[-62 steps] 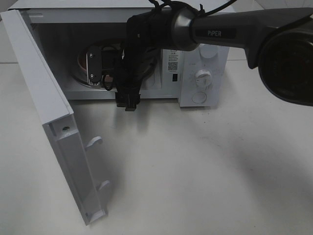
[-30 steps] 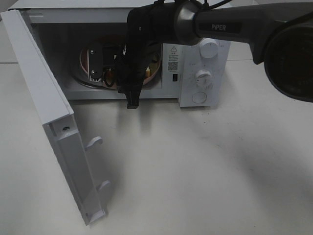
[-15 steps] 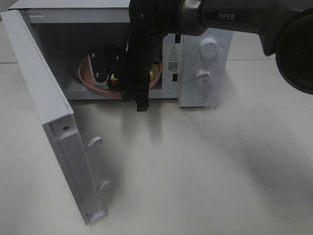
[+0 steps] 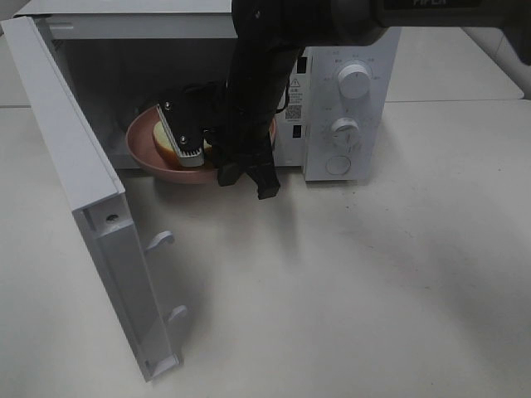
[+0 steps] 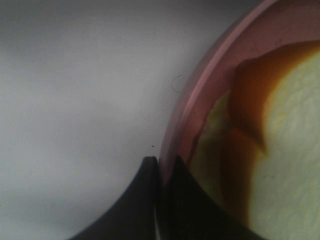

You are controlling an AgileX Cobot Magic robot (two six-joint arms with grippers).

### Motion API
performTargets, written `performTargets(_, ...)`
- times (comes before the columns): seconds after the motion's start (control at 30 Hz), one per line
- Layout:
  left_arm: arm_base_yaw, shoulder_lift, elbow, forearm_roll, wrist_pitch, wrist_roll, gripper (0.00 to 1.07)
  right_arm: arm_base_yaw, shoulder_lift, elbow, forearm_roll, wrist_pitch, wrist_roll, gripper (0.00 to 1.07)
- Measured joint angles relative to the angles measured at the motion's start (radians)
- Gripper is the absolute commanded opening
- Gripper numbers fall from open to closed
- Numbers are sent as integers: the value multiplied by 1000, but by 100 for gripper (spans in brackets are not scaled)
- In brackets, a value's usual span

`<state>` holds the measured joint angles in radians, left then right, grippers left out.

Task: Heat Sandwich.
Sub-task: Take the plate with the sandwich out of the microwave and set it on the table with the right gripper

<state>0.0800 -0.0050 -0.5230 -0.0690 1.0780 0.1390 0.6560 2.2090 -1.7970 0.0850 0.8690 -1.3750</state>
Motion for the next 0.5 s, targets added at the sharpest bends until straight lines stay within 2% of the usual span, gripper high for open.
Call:
performTargets(0.23,0,0,0,0,0,0,98,3,-81,94,4,-14,-53,0)
performTargets(0.5,0,0,0,0,0,0,98,13,-219,320,5,-96,-123,0)
